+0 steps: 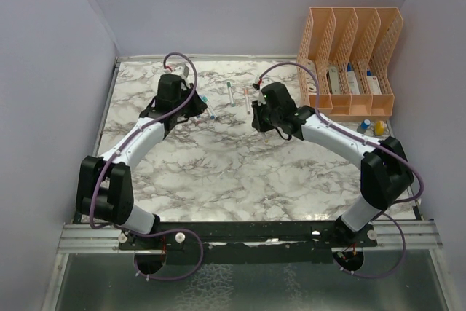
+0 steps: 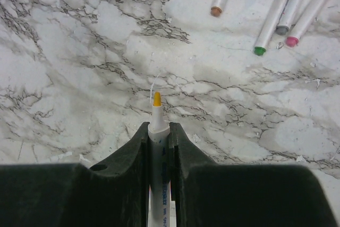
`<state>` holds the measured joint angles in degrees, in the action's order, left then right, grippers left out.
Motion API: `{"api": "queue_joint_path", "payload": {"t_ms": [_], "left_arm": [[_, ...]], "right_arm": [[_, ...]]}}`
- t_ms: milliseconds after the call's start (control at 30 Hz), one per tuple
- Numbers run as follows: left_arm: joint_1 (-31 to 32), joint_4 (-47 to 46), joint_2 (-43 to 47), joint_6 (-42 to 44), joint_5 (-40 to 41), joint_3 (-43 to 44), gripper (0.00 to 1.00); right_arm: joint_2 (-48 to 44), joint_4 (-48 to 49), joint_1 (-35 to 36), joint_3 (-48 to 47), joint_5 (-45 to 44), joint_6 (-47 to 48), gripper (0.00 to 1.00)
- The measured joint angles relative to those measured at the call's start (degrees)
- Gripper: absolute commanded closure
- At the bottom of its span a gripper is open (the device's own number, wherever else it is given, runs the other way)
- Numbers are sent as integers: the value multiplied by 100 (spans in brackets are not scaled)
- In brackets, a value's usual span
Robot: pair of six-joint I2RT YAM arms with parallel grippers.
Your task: Open the pen caps
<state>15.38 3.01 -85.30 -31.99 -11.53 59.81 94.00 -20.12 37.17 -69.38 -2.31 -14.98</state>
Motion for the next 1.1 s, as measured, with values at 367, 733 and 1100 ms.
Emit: {"api": "queue_joint_path", "payload": {"t_ms": [367, 733, 1100], "left_arm": [[0, 1228, 9, 702, 546, -411, 100], [-76, 1746, -328, 1106, 798, -439, 100], [-498, 1915, -713, 1305, 798, -463, 97]], "right_arm": [[96, -177, 0, -87, -181, -44, 99], [490, -232, 0, -162, -164, -131, 99], [970, -219, 4, -404, 28, -201, 99]]}}
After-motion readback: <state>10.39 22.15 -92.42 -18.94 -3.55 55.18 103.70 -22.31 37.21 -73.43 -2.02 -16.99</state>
